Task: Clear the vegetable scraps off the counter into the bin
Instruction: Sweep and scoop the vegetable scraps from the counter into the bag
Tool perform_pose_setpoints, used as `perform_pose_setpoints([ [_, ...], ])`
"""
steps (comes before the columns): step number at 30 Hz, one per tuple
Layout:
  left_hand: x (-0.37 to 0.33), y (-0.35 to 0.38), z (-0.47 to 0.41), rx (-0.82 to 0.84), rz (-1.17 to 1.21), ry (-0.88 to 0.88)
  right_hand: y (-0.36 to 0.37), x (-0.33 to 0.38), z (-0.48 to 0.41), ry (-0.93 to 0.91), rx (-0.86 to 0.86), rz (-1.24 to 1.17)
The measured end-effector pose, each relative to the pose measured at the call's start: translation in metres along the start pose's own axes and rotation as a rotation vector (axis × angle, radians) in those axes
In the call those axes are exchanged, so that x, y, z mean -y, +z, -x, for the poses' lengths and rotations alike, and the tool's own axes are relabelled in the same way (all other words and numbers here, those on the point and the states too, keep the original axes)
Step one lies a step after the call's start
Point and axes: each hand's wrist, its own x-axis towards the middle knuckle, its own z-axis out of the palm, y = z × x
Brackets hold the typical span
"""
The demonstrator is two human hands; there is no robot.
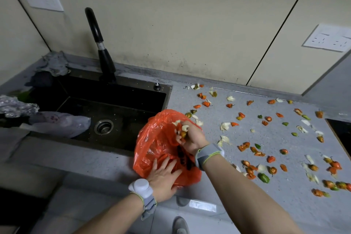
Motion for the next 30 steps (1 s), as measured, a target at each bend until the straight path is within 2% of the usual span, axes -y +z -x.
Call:
perform_pose_setpoints([
  [5, -0.001, 0.001, -0.001, 0.010, -0.001, -0.005, 0.014, -0.020, -0.005, -0.137, -0.064, 0.337],
  [10, 0.000, 0.005, 0.000, 0.000, 0.004, 0.004, 0.005, -0.025, -0.006, -0.230, 0.009, 0.665],
  [12, 0.001, 0.005, 0.001, 0.007, 0.007, 0.013, -0.002, -0.019, -0.003, -0.264, 0.021, 0.697],
  [14, 0.003, 0.006, 0.001, 0.018, 0.000, 0.020, -0.012, -0.005, 0.005, -0.328, 0.022, 0.628],
  [16, 0.006, 0.007, 0.001, 0.033, -0.007, 0.022, -0.031, 0.010, 0.013, -0.439, -0.065, 0.566],
  [18, 0.009, 0.007, 0.000, 0.051, -0.008, 0.025, -0.062, 0.020, 0.011, -0.569, -0.277, 0.645],
  [20, 0.011, 0.007, -0.002, 0.065, -0.011, 0.024, -0.096, 0.023, 0.008, -0.626, -0.517, 0.823],
  [22, 0.014, 0.007, -0.002, 0.077, -0.011, 0.020, -0.125, 0.017, 0.008, -0.612, -0.620, 1.129],
  [24, 0.014, 0.007, -0.004, 0.091, -0.022, 0.023, -0.151, 0.008, 0.011, -0.599, -0.562, 1.520],
  [26, 0.016, 0.006, -0.003, 0.096, -0.027, 0.019, -0.166, -0.006, 0.017, -0.641, -0.429, 1.821],
  [30, 0.018, 0.007, -0.004, 0.092, -0.020, 0.013, -0.174, -0.031, 0.021, -0.688, -0.181, 2.121],
])
